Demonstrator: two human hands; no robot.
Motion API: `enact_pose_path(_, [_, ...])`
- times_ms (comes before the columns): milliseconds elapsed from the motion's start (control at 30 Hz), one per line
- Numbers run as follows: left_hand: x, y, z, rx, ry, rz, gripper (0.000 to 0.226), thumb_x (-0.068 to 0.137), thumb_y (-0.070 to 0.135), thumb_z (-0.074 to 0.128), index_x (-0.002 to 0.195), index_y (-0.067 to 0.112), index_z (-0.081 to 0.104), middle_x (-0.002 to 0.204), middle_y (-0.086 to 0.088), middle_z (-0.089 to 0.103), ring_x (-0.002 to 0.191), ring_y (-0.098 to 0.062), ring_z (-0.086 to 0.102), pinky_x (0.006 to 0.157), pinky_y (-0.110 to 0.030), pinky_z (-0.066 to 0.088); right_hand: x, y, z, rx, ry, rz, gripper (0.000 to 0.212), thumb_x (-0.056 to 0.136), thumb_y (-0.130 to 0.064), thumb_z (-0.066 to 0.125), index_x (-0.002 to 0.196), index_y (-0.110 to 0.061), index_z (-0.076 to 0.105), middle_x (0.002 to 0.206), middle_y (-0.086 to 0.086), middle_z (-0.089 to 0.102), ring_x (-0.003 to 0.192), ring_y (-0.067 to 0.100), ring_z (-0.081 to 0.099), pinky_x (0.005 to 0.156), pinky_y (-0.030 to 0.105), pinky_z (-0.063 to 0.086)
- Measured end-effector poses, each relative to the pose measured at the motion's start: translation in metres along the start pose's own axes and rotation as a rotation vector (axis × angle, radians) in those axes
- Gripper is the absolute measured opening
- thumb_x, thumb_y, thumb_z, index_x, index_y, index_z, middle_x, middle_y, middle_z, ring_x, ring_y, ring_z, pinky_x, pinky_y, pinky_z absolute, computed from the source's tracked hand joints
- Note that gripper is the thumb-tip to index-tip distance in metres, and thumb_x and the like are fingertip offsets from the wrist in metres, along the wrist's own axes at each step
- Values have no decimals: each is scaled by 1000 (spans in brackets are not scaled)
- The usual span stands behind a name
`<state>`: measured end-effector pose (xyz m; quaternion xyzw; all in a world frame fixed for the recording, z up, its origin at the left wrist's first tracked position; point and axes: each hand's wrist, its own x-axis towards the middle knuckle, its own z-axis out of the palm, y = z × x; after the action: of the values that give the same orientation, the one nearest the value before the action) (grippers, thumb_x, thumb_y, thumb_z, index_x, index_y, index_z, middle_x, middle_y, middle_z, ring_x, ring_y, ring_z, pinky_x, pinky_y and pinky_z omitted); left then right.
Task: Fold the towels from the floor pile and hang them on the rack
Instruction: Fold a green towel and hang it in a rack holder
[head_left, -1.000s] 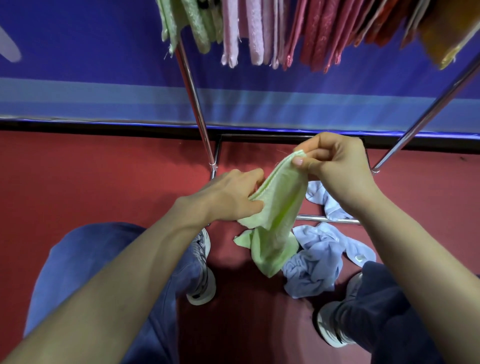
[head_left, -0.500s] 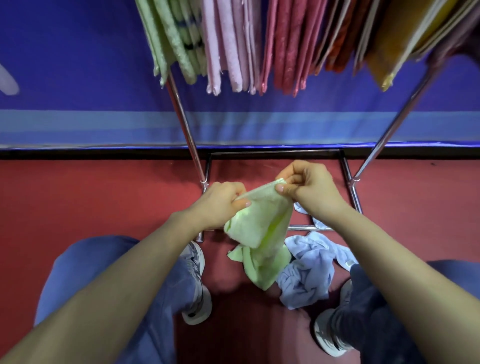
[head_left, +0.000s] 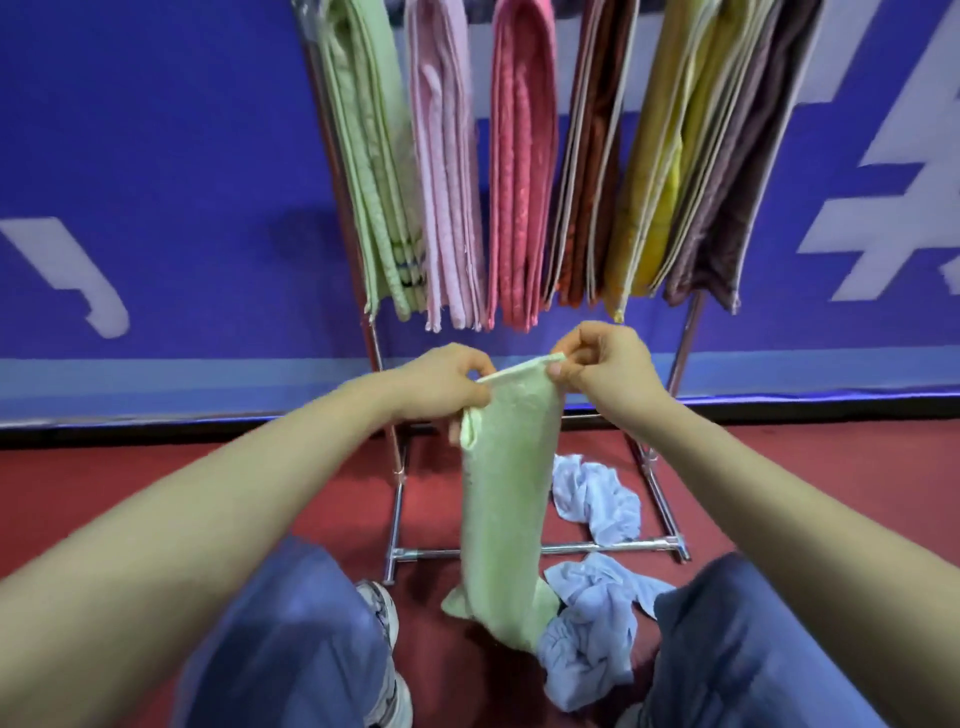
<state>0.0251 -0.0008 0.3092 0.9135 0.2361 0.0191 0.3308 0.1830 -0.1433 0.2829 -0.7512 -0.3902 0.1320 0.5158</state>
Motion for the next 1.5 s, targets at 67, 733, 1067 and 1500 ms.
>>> enact_pose_path(67, [-10, 24, -18, -160, 87, 7, 20, 91, -3, 54, 92, 13, 66, 59, -2, 60, 39, -5, 53, 40, -21, 44, -4, -25, -13, -13, 136, -108, 14, 75, -11, 75, 74, -21, 65, 65, -4, 68, 67, 17, 66, 70, 35, 56])
enact_pose_path(733, [-69, 119, -84, -363, 134, -103, 27, 86, -4, 49, 104, -13, 66, 62, -18, 60, 37, -17, 56, 37, -21, 45, -55, -114, -55, -55, 291, -263, 8, 79, -11, 71, 78, -15, 64, 72, 0, 68, 71, 16, 65, 69, 34, 54])
enact_pose_path(1067, [-67, 120, -66, -633, 178, -248, 29, 89, -4, 45, 109, -11, 65, 51, -10, 61, 33, -12, 52, 50, -33, 59, -82, -115, -31, -79, 197, -446, 8, 74, -11, 68, 75, -15, 61, 62, -6, 61, 56, 7, 54, 57, 22, 44])
enact_pose_path(1500, [-69, 116, -51, -650, 200, -311, 26, 92, -1, 41, 106, -3, 63, 64, -11, 70, 39, -15, 60, 45, -31, 57, -87, -113, -22, -122, 121, -574, 23, 77, -13, 69, 97, -20, 61, 63, -3, 61, 58, 14, 57, 62, 34, 50])
